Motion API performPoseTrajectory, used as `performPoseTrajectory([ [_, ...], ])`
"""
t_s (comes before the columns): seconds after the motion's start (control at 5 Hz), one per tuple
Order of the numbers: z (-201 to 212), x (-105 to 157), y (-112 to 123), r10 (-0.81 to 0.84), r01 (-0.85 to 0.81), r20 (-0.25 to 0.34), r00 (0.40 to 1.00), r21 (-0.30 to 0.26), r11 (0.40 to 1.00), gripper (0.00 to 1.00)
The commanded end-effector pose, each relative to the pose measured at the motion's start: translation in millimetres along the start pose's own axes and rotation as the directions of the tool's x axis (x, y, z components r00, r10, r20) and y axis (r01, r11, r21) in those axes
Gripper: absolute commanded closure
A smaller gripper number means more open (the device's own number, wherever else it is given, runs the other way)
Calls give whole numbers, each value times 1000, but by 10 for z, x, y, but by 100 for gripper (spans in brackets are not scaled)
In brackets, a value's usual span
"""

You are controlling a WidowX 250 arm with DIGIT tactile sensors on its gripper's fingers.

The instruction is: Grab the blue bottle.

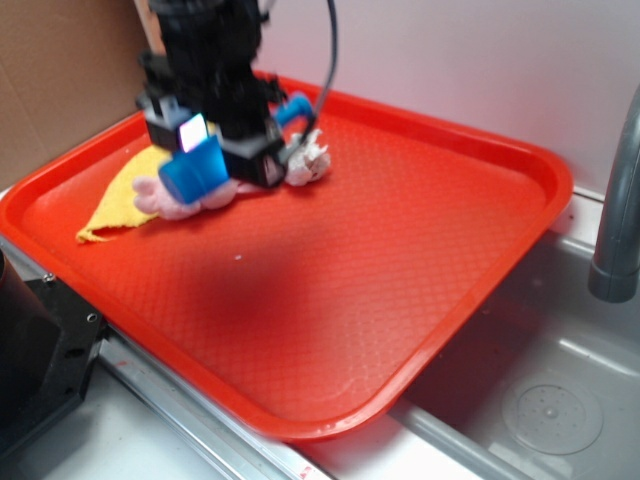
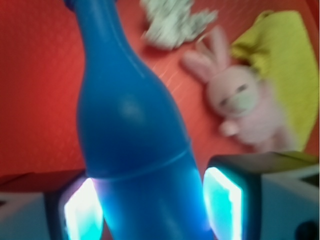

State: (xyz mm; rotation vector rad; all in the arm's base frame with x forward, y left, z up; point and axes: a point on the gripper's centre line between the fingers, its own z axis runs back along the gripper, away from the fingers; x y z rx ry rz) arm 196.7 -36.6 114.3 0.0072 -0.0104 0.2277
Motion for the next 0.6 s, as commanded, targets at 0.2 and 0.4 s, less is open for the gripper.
performPoseTrajectory([
  [0.2,573,251,431,53,-52,83,995,-19,998,100],
  [0.4,620,244,391,-43,38,157,987,35,999,100],
])
